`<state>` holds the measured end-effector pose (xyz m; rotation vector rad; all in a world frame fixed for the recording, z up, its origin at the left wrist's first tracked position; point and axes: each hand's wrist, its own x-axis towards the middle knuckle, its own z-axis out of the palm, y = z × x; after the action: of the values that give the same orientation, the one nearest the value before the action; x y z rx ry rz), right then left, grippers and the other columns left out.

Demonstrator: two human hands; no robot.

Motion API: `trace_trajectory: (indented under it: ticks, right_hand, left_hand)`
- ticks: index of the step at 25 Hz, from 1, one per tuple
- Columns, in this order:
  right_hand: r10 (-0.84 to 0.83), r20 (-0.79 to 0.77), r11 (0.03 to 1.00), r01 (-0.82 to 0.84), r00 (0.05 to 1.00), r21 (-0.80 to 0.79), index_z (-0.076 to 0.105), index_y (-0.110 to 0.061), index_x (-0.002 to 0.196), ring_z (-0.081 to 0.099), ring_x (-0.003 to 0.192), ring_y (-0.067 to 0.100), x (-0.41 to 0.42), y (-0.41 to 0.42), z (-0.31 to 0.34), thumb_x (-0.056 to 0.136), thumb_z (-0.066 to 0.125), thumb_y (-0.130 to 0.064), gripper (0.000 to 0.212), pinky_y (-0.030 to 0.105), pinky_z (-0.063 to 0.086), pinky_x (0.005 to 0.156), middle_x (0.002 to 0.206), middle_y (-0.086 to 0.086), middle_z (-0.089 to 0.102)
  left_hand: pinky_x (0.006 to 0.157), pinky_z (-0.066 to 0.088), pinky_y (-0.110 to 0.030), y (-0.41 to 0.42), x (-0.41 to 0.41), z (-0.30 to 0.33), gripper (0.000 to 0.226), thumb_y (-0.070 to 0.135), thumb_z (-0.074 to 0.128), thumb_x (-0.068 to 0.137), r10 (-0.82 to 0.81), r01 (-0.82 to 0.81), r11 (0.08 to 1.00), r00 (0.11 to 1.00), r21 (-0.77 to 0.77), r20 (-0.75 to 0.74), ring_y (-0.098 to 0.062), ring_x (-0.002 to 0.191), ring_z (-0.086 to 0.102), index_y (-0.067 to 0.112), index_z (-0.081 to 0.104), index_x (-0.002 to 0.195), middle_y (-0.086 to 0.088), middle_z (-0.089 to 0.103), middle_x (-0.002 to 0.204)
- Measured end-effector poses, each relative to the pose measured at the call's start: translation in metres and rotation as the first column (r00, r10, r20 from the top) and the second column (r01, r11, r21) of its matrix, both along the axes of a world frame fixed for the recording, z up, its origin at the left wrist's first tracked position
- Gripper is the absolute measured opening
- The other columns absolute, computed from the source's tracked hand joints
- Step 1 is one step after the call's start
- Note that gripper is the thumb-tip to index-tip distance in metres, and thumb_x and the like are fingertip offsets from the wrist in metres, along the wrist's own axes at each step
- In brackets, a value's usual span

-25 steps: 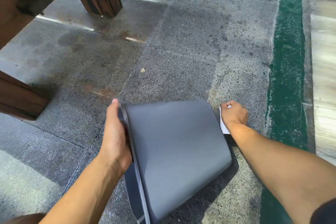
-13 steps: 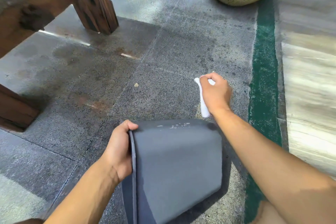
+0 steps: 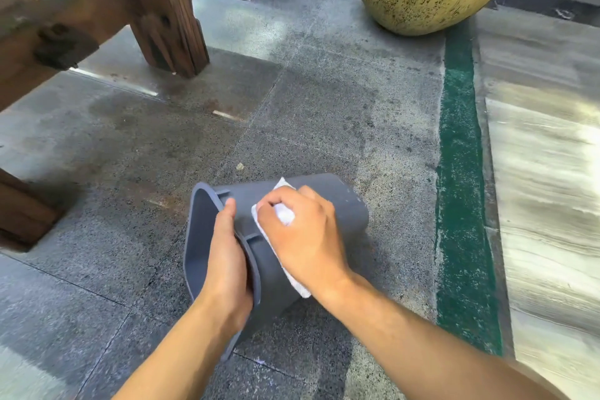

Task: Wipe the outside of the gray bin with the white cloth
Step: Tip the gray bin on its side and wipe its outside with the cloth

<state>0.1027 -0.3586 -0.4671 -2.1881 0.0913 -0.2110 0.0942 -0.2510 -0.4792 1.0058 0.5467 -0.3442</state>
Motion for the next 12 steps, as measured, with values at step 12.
trace_trajectory:
  ticks: [12]
  right_hand:
    - [0.0,0.169,0.979,0.034,0.986,-0.202,0.067,-0.025,0.089,0.06,0.076,0.038,-0.01,0.033,-0.023,0.092,0.06,-0.039,0.015,0.044,0.051,0.064,0.088,0.003,0.056]
  left_hand:
    - [0.063,0.059,-0.024,0.009,-0.005,0.001,0.061,0.057,0.042,0.102,0.071,-0.071,0.997,0.997,-0.014,0.027,-0.012,0.074,0.077,0.024,0.082,0.07,-0.001,0.08,0.08]
